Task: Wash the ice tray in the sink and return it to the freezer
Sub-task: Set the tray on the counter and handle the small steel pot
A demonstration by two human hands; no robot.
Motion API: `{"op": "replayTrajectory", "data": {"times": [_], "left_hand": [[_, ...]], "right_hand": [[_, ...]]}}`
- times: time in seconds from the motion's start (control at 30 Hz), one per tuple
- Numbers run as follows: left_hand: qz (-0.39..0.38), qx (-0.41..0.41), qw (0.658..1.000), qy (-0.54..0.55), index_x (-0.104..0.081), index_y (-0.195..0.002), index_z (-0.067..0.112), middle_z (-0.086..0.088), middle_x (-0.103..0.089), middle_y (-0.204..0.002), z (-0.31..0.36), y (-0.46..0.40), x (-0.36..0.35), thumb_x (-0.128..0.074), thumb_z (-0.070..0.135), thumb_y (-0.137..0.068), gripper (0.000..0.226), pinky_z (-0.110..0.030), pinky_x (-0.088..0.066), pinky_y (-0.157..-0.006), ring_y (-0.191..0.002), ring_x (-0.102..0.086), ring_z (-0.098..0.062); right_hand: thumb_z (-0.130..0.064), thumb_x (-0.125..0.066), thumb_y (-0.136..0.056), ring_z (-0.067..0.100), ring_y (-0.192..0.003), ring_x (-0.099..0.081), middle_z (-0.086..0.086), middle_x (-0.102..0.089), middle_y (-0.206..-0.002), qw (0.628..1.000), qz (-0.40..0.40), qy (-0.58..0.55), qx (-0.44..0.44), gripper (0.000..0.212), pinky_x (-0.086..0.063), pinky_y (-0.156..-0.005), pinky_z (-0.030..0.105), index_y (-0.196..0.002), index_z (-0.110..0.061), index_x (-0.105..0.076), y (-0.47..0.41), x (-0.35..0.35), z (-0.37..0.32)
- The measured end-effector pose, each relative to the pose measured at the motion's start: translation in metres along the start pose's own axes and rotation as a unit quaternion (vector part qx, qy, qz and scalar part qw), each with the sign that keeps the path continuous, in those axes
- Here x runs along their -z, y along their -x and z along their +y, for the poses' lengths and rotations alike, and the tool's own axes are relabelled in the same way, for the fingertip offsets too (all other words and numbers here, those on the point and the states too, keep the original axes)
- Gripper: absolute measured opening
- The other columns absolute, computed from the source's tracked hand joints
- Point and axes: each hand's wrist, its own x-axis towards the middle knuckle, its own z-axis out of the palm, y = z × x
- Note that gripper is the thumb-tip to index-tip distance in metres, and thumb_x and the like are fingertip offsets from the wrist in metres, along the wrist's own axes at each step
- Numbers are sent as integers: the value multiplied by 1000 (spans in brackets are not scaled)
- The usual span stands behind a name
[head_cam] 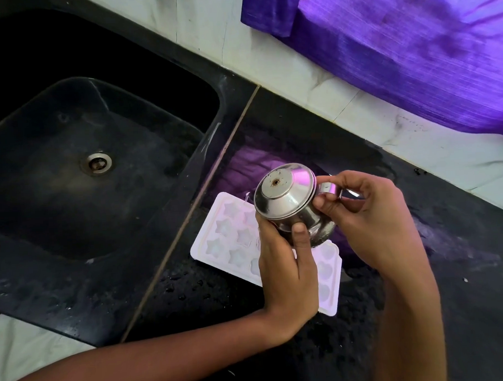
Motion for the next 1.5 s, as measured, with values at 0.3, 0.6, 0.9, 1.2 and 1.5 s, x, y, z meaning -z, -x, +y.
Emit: {"op": "replayTrajectory", "data": {"times": [0.3,0.6,0.9,1.2,1.5], "left_hand": [[-2,-16,1000,6,-13,-137,52,10,-47,-140,2,4,2,-35,48,-94,49,-31,-43,-102,-125,-49,-3],[13,4,1000,0,-6,-133,60,9,-49,-140,-3,14,4,-33,51,-93,49,-24,-43,-100,-123,-52,-4],[-3,22,1000,1,-23,-146,19,6,-57,-130,-6,21,2,-29,57,-88,69,-22,-45,-92,-112,-57,-4],[-3,18,1000,-4,-25,-144,18,9,-57,-130,-2,22,3,-30,55,-89,67,-15,-43,-90,-112,-56,-3],[-2,-22,1000,7,-11,-148,33,6,-44,-145,5,23,6,-39,41,-95,60,-29,-42,-103,-127,-48,-6]], "right_hand": [[-7,-68,-82,8,-89,-67,-15,-71,-92,1000,9,13,11,12,-55,-86,36,-84,-18,-70,6,2,-1],[-12,-69,-81,6,-90,-65,-9,-70,-94,997,-21,74,28,11,-53,-87,30,-87,-22,-70,10,-3,-9],[-18,-69,-82,9,-90,-64,-9,-69,-91,990,-30,134,31,7,-41,-76,13,-87,-22,-69,12,-3,-10],[-17,-70,-82,3,-85,-62,-17,-67,-84,991,-21,127,37,6,-38,-72,8,-84,-22,-69,16,0,-13],[-10,-70,-81,7,-88,-66,-12,-71,-95,997,-10,73,36,14,-55,-83,32,-86,-23,-70,20,4,-14]]}}
